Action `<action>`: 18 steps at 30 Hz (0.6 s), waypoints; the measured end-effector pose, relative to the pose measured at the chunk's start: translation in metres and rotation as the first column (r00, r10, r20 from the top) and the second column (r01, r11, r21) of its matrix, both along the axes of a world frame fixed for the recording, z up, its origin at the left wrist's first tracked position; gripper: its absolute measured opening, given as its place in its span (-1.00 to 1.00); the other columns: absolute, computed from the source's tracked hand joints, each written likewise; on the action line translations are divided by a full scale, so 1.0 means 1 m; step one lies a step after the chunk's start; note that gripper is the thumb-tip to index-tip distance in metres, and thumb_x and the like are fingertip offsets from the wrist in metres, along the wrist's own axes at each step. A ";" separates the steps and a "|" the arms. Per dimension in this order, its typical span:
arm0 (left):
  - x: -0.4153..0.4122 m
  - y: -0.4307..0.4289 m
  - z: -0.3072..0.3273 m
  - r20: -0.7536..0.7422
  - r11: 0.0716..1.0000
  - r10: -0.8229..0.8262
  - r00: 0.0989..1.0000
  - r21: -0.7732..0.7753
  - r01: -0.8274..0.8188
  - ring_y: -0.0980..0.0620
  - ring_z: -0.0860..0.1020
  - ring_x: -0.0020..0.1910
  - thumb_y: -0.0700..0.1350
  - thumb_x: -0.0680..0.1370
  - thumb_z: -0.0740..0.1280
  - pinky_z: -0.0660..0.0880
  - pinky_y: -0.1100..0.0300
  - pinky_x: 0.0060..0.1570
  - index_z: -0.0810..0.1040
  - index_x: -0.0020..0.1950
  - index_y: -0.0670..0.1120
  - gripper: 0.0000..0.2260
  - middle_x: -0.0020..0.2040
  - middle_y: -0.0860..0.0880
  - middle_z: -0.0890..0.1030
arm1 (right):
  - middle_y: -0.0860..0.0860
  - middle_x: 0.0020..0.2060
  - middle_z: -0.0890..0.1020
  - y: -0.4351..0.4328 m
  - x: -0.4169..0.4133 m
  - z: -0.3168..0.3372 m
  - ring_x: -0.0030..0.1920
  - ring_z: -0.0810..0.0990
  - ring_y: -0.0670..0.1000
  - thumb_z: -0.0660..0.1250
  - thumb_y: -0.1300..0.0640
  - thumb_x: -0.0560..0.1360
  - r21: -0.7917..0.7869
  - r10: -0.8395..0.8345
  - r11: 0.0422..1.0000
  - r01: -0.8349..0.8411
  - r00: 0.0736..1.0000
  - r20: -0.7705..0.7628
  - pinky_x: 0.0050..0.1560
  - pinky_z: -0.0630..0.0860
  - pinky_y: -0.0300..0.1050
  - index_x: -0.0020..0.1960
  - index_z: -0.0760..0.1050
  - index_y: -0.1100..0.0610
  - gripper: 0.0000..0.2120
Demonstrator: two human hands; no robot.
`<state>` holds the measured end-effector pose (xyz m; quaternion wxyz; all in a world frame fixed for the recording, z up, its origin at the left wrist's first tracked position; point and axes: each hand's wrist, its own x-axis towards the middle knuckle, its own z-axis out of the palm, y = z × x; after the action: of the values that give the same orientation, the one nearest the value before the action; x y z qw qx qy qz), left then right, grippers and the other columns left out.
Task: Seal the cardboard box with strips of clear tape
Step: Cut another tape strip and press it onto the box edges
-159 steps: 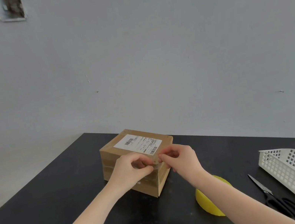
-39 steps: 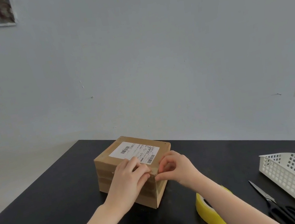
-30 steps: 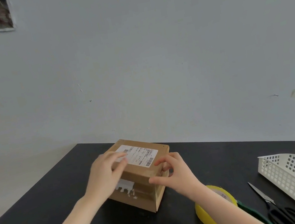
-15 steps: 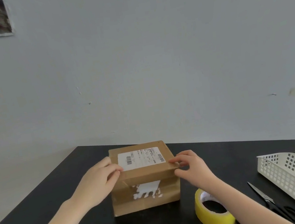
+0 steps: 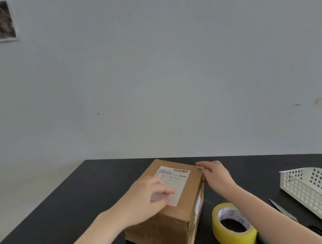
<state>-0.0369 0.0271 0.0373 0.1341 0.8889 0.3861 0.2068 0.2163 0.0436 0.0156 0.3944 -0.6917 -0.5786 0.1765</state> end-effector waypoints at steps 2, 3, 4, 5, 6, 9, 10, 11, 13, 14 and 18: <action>-0.007 0.014 0.001 0.078 0.997 0.078 0.994 -0.035 -0.076 0.34 0.37 0.21 0.00 0.57 0.31 0.32 0.32 0.22 0.51 0.29 0.20 -0.71 0.17 0.30 0.45 | 0.05 0.29 0.42 -0.007 0.000 0.001 0.18 0.53 0.03 0.14 0.07 0.63 -0.005 -0.002 1.000 0.002 1.000 -0.023 0.25 0.53 0.02 0.36 0.44 -0.03 -0.68; -0.013 0.021 0.002 0.120 0.991 0.132 0.984 -0.040 -0.128 0.30 0.40 0.21 -0.01 0.56 0.32 0.33 0.32 0.19 0.50 0.30 0.19 -0.69 0.18 0.28 0.45 | 0.04 0.30 0.42 -0.012 -0.001 0.001 0.17 0.53 0.02 0.16 0.04 0.62 -0.002 -0.007 1.000 0.007 0.999 -0.032 0.24 0.53 0.00 0.37 0.42 -0.03 -0.67; -0.019 0.028 0.002 0.158 0.982 0.187 0.970 -0.043 -0.182 0.24 0.42 0.23 -0.02 0.56 0.33 0.34 0.30 0.17 0.48 0.32 0.16 -0.67 0.21 0.24 0.45 | 0.04 0.31 0.41 -0.018 -0.002 0.000 0.16 0.52 0.00 0.18 0.01 0.62 0.003 -0.017 1.000 0.017 0.999 -0.039 0.21 0.52 -0.07 0.39 0.40 -0.03 -0.66; -0.024 0.035 0.001 0.181 0.970 0.242 0.953 -0.052 -0.237 0.19 0.43 0.25 -0.02 0.55 0.34 0.34 0.26 0.18 0.47 0.34 0.14 -0.65 0.24 0.19 0.46 | 0.03 0.32 0.40 -0.025 -0.004 -0.001 0.16 0.50 -0.03 0.20 -0.01 0.61 0.014 -0.021 1.000 0.022 0.999 -0.047 0.17 0.49 -0.14 0.40 0.38 -0.02 -0.64; -0.029 0.041 -0.001 0.191 0.956 0.292 0.937 -0.072 -0.284 0.13 0.44 0.27 -0.02 0.55 0.34 0.36 0.22 0.21 0.46 0.35 0.12 -0.64 0.29 0.14 0.46 | 0.02 0.33 0.39 -0.031 -0.008 -0.004 0.14 0.47 -0.06 0.22 -0.03 0.60 0.020 -0.023 1.000 0.024 0.998 -0.058 0.13 0.46 -0.19 0.41 0.36 -0.01 -0.61; -0.036 0.053 -0.005 0.191 0.911 0.378 0.906 -0.251 -0.327 0.04 0.47 0.25 0.00 0.55 0.35 0.42 0.18 0.13 0.41 0.39 0.13 -0.59 0.34 0.05 0.48 | -0.02 0.33 0.40 -0.049 -0.024 -0.010 0.15 0.49 -0.06 0.28 -0.10 0.55 0.011 -0.005 1.000 0.006 0.994 -0.109 0.12 0.50 -0.16 0.43 0.32 -0.03 -0.52; -0.037 0.054 -0.005 0.186 0.897 0.381 0.906 -0.313 -0.314 0.05 0.49 0.20 0.02 0.56 0.34 0.44 0.22 0.06 0.39 0.40 0.14 -0.58 0.32 0.05 0.49 | -0.03 0.34 0.41 -0.053 -0.029 -0.011 0.19 0.50 -0.04 0.30 -0.13 0.54 -0.006 0.000 1.000 -0.001 0.991 -0.135 0.16 0.52 -0.12 0.44 0.29 -0.05 -0.48; -0.037 0.054 -0.006 0.182 0.884 0.380 0.907 -0.359 -0.298 0.07 0.50 0.15 0.03 0.56 0.33 0.45 0.23 0.01 0.38 0.41 0.15 -0.59 0.30 0.05 0.52 | -0.04 0.35 0.41 -0.056 -0.034 -0.012 0.23 0.50 -0.02 0.31 -0.14 0.53 -0.021 0.006 1.000 -0.010 0.987 -0.159 0.21 0.52 -0.07 0.46 0.26 -0.06 -0.45; -0.037 0.054 -0.006 0.196 0.865 0.384 0.902 -0.418 -0.278 0.09 0.54 0.10 0.04 0.57 0.31 0.49 0.19 0.04 0.39 0.41 0.14 -0.60 0.20 0.07 0.58 | -0.05 0.39 0.41 -0.058 -0.039 -0.011 0.30 0.47 0.00 0.33 -0.14 0.51 -0.045 0.015 0.999 -0.023 0.983 -0.180 0.28 0.49 -0.01 0.50 0.20 -0.05 -0.37; -0.037 0.053 -0.006 0.200 0.858 0.392 0.898 -0.432 -0.278 0.08 0.56 0.09 0.04 0.57 0.31 0.51 0.15 0.07 0.40 0.40 0.13 -0.61 0.16 0.07 0.60 | -0.05 0.40 0.40 -0.058 -0.040 -0.010 0.32 0.46 0.01 0.34 -0.13 0.51 -0.053 0.019 0.998 -0.029 0.984 -0.179 0.30 0.48 0.00 0.52 0.18 -0.05 -0.35; -0.038 0.048 -0.003 0.188 0.831 0.413 0.891 -0.479 -0.285 0.07 0.58 0.05 0.04 0.53 0.37 0.58 0.14 -0.02 0.40 0.39 0.13 -0.57 0.09 0.08 0.61 | -0.05 0.38 0.43 -0.054 -0.035 -0.006 0.29 0.49 0.02 0.31 -0.06 0.55 -0.106 0.027 0.993 -0.051 0.976 -0.218 0.26 0.53 0.06 0.53 0.15 -0.07 -0.38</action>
<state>-0.0744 0.0754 0.0339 0.3441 0.7098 0.5566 0.2607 0.1809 -0.0100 0.0099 0.4124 -0.6776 -0.5352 0.2904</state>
